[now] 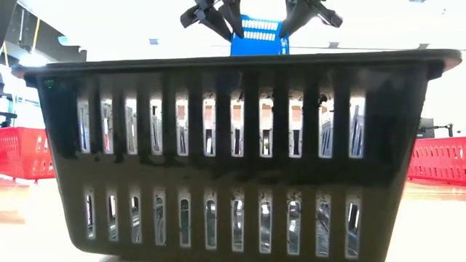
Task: Stack baskets on shelf by color
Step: Put the bottom blue bin on the shelf
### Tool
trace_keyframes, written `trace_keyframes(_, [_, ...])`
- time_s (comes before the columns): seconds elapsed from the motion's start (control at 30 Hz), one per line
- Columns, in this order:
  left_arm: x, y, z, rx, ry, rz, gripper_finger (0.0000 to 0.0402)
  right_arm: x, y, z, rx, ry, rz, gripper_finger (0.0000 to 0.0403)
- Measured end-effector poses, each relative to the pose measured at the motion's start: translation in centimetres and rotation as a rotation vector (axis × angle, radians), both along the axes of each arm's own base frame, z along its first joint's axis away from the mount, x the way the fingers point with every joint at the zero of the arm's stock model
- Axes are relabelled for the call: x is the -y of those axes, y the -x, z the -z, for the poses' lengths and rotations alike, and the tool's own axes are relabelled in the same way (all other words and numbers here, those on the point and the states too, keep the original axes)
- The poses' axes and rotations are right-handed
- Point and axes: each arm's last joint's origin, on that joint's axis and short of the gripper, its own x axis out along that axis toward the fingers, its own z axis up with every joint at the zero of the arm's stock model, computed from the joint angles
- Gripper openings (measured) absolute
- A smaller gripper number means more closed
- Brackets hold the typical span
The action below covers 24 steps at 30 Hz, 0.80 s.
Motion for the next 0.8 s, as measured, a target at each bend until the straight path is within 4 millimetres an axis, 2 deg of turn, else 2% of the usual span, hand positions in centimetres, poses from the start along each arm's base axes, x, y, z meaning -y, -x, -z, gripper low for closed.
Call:
trace_keyframes(0.3, [-0.3,0.0,0.0,-0.06,-0.034,0.09,0.0127,1.4,0.1,-0.1,0.022,-0.012,0.069,0.0])
trace_keyframes(0.57, [0.1,-0.4,-0.2,-0.027,-0.022,0.176,0.0127,1.7,0.3,0.0,0.026,0.0,0.125,0.0])
trace_keyframes(0.8, [0.5,0.3,-1.4,0.005,-0.029,0.212,0.0127,1.9,0.5,0.1,0.011,-0.011,0.156,0.0])
